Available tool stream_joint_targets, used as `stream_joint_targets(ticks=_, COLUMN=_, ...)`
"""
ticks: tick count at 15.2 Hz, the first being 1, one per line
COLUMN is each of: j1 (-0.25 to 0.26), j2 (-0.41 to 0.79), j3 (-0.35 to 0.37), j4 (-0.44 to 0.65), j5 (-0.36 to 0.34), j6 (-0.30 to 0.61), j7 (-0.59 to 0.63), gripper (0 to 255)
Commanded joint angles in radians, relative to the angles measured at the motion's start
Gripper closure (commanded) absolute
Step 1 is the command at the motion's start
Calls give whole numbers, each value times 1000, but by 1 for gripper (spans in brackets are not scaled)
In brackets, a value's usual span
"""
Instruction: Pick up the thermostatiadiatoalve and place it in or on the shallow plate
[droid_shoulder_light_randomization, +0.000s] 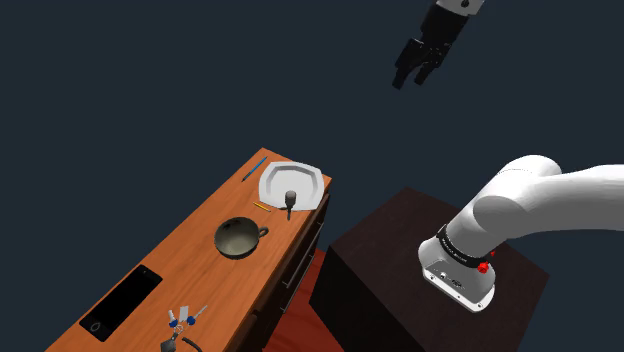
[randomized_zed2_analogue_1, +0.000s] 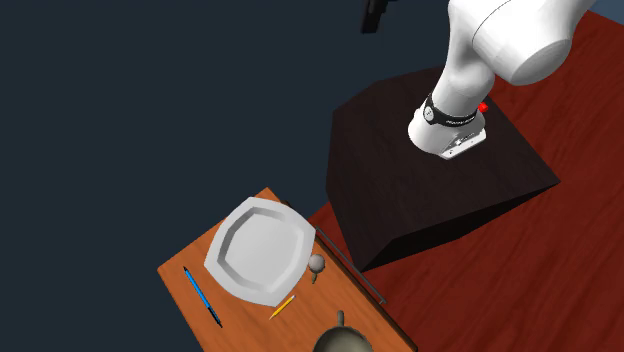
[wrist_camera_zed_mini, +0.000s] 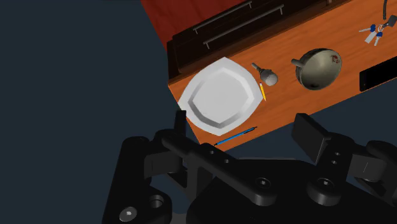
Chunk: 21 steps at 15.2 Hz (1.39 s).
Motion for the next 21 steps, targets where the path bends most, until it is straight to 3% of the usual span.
stream_joint_targets(ticks=1, j1=0, j2=0, j3=0, j4=0, j5=0, j6=0, j7=0, gripper=0)
stream_joint_targets(ticks=11, j1=46, j2=169, j3=152, j4=-150, j5=65, j6=303, j7=110, gripper=0)
stream_joint_targets(ticks=21, j1=66, j2=490, j3=308, j4=-167, j5=69, j6=620, j7=245, gripper=0)
